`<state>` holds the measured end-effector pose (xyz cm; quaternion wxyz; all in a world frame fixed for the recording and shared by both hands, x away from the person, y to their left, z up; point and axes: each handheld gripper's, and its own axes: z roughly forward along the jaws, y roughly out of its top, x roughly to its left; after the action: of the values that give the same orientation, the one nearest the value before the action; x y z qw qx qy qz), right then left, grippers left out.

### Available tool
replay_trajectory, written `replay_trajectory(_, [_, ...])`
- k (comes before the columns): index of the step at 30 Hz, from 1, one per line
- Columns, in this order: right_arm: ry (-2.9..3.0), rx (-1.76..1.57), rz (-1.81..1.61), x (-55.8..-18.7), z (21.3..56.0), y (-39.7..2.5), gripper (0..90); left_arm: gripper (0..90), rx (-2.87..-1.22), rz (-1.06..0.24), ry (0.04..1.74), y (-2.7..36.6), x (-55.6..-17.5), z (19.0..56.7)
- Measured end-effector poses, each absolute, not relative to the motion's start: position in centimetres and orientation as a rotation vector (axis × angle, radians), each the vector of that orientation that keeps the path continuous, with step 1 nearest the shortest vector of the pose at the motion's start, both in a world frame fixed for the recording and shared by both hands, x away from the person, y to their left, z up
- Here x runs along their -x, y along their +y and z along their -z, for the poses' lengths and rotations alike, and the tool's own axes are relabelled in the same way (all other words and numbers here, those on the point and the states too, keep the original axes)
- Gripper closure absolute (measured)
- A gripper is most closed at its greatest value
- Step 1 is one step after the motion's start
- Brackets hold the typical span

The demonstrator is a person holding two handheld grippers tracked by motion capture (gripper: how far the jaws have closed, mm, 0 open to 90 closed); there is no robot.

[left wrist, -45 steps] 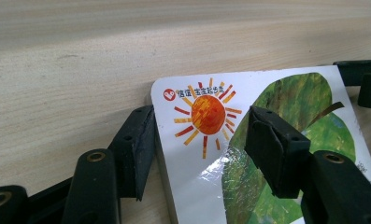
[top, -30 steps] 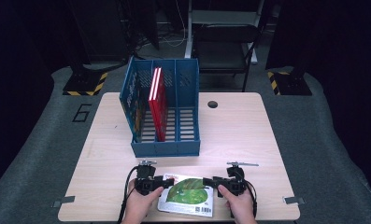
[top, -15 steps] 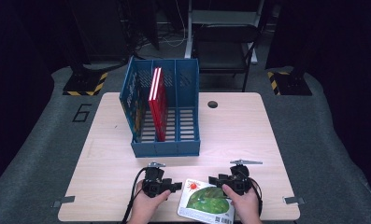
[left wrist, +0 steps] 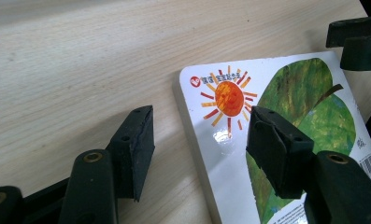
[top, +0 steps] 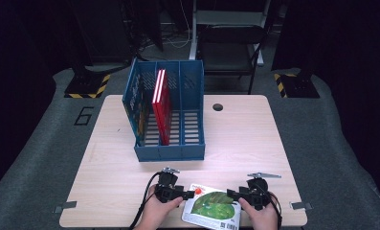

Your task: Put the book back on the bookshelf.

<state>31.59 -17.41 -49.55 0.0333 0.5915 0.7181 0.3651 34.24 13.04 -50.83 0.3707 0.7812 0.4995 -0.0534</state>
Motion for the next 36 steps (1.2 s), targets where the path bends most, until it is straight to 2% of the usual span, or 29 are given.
replay_trajectory(8, [2.204, -1.958, -1.086, -30.4, 50.3, -18.2, 38.0, 41.4, -2.038, 0.159, 1.242, 11.9, -34.1, 50.8])
replay_trajectory(15, [2.181, -1.965, -1.157, -30.7, 50.7, -17.6, 32.9, 40.6, -2.029, 0.142, 1.258, 11.9, -33.7, 50.8])
replay_trajectory(26, [2.213, -1.984, -1.336, -32.8, 51.4, -16.0, 33.5, 40.7, -1.992, 0.043, 1.345, 14.6, -34.1, 50.7])
replay_trajectory(32, [2.228, -2.004, -1.386, -33.9, 51.5, -14.8, 33.7, 40.7, -1.942, 0.059, 1.394, 16.2, -34.5, 50.7])
replay_trajectory(36, [2.265, -1.931, -1.402, -34.6, 51.7, -14.3, 36.8, 41.0, -1.91, 0.062, 1.421, 17.1, -35.0, 50.6])
